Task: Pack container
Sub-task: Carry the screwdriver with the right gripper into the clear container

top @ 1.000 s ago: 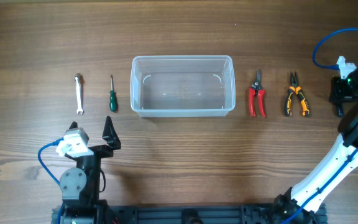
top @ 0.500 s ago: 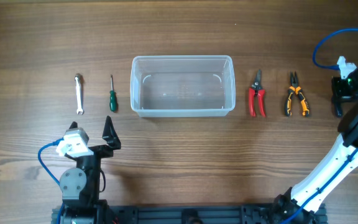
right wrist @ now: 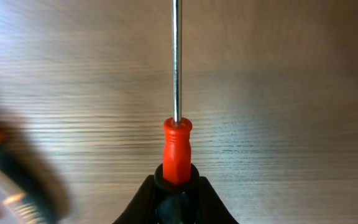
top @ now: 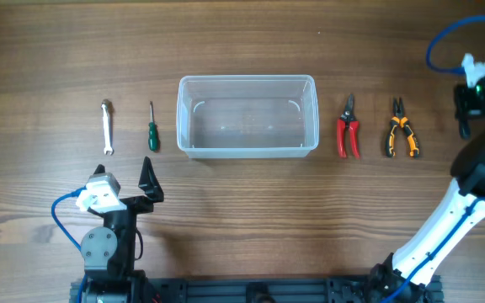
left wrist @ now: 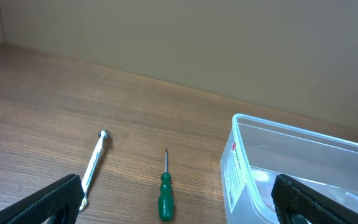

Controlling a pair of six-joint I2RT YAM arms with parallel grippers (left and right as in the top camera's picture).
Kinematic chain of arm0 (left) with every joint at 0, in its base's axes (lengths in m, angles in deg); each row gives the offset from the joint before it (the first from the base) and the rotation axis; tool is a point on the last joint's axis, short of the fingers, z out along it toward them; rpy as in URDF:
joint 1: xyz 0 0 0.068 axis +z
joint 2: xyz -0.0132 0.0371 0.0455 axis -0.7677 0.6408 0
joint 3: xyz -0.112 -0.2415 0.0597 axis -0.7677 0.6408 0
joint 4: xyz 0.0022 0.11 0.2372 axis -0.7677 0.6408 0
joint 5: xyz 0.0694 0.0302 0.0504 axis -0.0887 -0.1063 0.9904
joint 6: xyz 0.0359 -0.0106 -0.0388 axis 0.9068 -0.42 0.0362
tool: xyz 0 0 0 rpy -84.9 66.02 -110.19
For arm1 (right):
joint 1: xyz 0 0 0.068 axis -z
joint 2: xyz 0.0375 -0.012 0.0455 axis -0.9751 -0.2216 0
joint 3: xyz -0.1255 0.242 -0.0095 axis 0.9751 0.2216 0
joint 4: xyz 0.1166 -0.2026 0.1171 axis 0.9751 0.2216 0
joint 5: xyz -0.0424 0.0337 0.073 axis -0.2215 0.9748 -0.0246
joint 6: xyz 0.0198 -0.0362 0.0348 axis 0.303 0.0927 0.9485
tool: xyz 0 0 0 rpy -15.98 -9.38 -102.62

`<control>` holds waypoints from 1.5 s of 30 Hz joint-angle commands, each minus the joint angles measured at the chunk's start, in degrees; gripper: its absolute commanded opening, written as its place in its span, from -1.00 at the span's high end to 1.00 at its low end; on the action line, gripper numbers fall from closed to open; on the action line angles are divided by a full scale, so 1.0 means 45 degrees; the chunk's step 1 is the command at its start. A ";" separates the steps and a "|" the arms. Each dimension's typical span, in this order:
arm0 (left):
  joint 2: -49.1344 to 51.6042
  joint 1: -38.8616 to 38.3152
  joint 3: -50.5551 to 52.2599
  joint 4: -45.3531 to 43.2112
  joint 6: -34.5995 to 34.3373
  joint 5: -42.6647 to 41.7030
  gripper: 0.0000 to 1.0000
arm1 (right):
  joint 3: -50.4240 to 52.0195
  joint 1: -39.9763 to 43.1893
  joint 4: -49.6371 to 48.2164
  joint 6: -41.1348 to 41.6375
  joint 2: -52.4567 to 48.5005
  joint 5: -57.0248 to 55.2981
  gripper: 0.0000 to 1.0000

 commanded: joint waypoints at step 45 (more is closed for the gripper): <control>-0.0092 0.0083 0.0092 -0.0068 -0.0068 -0.0063 -0.99 | 0.2987 -1.2580 -0.1792 -0.2671 0.3439 0.3453 0.87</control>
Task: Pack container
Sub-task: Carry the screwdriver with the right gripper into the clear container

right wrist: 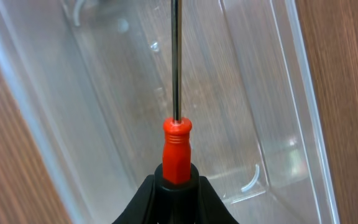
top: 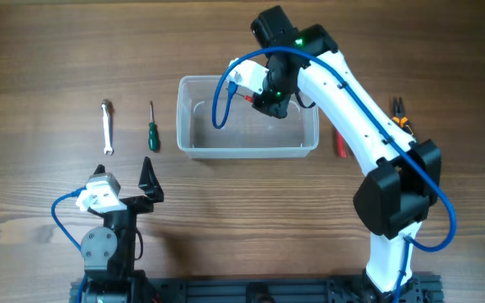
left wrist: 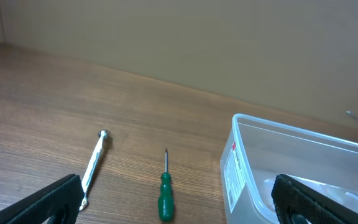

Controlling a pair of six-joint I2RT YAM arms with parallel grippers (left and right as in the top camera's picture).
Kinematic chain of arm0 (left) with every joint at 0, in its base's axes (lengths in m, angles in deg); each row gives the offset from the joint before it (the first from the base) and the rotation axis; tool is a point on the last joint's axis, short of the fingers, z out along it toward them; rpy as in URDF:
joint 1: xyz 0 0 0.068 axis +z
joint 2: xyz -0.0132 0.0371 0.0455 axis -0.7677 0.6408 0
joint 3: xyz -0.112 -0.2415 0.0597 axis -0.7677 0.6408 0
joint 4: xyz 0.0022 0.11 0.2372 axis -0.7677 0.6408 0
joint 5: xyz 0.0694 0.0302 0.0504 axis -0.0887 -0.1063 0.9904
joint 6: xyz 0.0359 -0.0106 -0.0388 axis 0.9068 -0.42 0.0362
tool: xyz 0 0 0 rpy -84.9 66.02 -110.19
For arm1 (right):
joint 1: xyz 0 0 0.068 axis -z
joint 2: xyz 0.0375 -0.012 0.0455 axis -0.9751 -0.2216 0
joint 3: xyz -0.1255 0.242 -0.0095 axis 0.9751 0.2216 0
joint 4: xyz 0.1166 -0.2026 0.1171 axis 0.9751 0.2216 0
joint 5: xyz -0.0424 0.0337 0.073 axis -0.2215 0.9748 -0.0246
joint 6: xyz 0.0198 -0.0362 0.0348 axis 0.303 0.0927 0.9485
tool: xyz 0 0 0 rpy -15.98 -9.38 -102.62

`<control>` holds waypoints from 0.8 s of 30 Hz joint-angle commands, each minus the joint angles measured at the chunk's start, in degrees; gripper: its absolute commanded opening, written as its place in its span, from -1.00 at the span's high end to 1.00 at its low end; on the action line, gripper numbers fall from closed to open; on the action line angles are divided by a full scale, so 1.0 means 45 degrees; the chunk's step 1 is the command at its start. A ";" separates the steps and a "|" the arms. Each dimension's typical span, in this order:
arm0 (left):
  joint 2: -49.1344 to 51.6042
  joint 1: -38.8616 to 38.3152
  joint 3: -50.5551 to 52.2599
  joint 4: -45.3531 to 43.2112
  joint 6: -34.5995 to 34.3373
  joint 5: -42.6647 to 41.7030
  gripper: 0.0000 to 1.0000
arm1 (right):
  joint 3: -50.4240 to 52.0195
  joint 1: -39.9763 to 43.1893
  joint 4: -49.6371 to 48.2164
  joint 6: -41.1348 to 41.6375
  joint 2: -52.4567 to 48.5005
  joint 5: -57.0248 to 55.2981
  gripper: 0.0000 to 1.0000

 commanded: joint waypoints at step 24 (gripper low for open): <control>-0.0092 0.0083 0.0092 -0.0078 -0.0068 -0.0063 -0.99 | 0.2997 0.0204 -0.2681 0.1681 -0.0233 0.0442 0.19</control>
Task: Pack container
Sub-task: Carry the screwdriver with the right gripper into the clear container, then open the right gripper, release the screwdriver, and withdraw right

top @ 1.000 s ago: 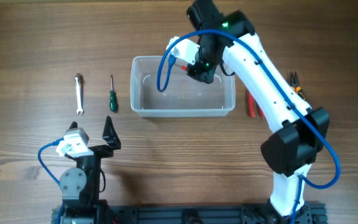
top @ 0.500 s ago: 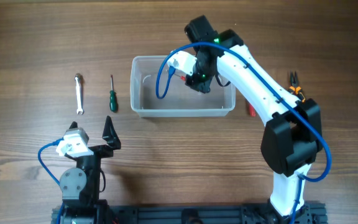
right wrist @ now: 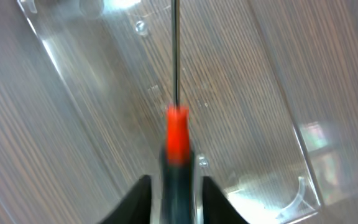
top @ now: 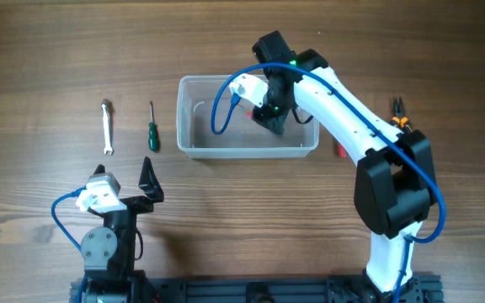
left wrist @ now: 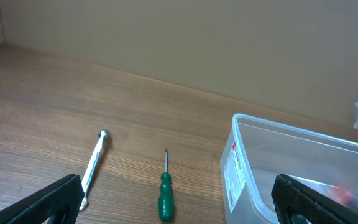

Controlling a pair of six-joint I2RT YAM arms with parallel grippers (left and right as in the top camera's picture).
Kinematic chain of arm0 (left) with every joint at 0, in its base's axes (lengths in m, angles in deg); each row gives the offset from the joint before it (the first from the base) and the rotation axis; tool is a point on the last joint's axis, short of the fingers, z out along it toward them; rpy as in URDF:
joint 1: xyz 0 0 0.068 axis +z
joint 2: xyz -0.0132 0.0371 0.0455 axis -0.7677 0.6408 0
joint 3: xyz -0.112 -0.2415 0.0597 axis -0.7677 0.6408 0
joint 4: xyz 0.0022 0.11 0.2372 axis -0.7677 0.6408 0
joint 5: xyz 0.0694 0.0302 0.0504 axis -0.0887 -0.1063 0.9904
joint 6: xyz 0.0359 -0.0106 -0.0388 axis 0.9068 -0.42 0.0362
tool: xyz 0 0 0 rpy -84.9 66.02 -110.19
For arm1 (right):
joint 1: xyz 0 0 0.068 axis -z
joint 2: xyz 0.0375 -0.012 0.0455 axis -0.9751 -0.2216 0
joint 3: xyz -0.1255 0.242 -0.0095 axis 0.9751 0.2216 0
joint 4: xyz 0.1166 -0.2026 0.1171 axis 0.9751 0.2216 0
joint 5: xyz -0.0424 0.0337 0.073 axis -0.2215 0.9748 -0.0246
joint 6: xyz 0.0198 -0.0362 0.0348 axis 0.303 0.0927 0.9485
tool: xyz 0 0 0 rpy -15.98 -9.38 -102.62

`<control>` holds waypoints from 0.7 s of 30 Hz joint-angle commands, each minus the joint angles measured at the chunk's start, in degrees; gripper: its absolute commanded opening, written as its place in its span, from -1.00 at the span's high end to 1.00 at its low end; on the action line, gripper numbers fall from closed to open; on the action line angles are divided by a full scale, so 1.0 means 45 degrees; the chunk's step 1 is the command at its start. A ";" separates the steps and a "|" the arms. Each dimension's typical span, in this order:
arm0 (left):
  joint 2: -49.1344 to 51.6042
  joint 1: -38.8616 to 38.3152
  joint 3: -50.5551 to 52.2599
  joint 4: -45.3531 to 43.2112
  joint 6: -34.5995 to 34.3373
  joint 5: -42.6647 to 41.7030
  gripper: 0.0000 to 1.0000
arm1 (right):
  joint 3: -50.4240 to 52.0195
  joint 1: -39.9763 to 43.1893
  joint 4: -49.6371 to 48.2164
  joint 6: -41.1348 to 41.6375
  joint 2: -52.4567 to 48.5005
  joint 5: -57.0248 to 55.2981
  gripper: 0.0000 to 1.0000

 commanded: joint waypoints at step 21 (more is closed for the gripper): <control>-0.0092 0.0083 0.0092 -0.0078 -0.0068 -0.0063 -1.00 | -0.8937 0.2545 0.5683 0.4075 0.0607 -0.3099 -1.00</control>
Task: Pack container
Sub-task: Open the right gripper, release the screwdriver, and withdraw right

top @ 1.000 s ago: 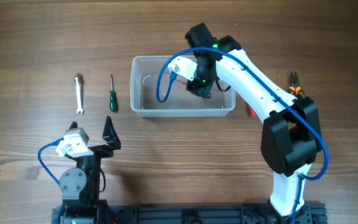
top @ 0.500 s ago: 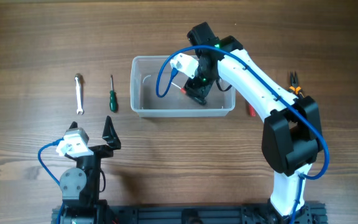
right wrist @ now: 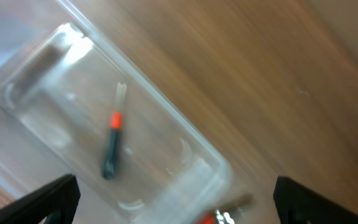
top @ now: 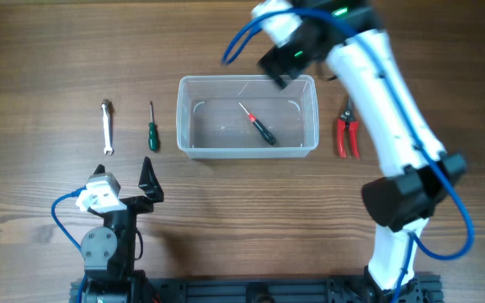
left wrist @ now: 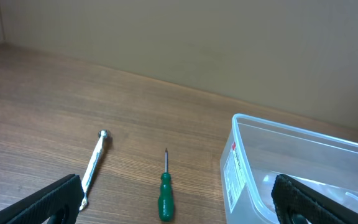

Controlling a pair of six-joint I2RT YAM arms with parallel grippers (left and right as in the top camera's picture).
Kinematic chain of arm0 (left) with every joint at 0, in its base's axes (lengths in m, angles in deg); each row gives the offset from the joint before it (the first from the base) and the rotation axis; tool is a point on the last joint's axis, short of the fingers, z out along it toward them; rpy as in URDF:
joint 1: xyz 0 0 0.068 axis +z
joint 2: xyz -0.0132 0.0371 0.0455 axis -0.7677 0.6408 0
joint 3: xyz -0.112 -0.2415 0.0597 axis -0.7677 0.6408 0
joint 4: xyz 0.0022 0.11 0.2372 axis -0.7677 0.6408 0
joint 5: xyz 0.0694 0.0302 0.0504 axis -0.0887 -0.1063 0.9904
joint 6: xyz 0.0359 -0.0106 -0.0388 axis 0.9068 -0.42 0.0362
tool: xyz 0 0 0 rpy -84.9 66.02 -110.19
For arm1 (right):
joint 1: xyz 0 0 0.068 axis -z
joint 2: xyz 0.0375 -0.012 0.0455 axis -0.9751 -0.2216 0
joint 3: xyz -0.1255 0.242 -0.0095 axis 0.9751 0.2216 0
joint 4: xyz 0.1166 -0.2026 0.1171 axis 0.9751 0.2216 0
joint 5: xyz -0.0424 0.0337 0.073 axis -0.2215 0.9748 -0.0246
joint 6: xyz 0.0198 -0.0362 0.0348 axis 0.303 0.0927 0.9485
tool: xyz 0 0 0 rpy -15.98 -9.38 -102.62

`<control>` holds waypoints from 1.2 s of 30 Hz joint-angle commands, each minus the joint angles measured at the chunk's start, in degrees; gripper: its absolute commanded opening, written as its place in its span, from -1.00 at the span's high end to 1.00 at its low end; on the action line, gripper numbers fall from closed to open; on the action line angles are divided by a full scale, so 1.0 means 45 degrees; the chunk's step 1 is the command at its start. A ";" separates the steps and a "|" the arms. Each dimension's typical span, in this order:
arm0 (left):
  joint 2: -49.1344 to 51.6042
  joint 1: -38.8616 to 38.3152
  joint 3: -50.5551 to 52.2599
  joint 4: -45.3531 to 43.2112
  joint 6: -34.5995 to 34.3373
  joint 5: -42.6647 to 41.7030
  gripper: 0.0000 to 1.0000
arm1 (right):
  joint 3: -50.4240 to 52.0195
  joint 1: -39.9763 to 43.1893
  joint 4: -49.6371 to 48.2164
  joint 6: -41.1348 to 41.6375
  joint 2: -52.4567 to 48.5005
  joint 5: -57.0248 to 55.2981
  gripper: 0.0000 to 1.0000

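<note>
The clear plastic container [top: 247, 152] stands mid-table. A screwdriver with a red and black handle [top: 257, 124] lies loose on its floor, and the blurred right wrist view shows the same screwdriver [right wrist: 112, 146] from above. My right gripper [right wrist: 179, 211] is open and empty, raised high over the container's far right corner. My left gripper [left wrist: 179, 214] is open and empty near the front left, facing a green screwdriver [left wrist: 165, 193] and a silver wrench [left wrist: 94, 165] to the left of the container [left wrist: 238, 168].
Red-handled pliers [top: 348, 135] lie right of the container, partly under my right arm [top: 394, 109]. The arm covers the table further right. The wrench [top: 106, 126] and green screwdriver [top: 151, 130] lie side by side at the left.
My right gripper has opened and let go of the red screwdriver, which now lies in the container. The gripper has risen well above the box. The left arm has not moved.
My right gripper held the red screwdriver at the far right of the table. It then held it over the container, then low inside it. Now the screwdriver rests in the container and the gripper is open above. The left arm stayed still throughout.
</note>
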 commanded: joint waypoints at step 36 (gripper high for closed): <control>-0.0092 0.0083 0.0092 -0.0068 -0.0068 -0.0063 -0.99 | 1.0122 0.9384 -0.3308 -0.1175 0.4901 0.0583 -1.00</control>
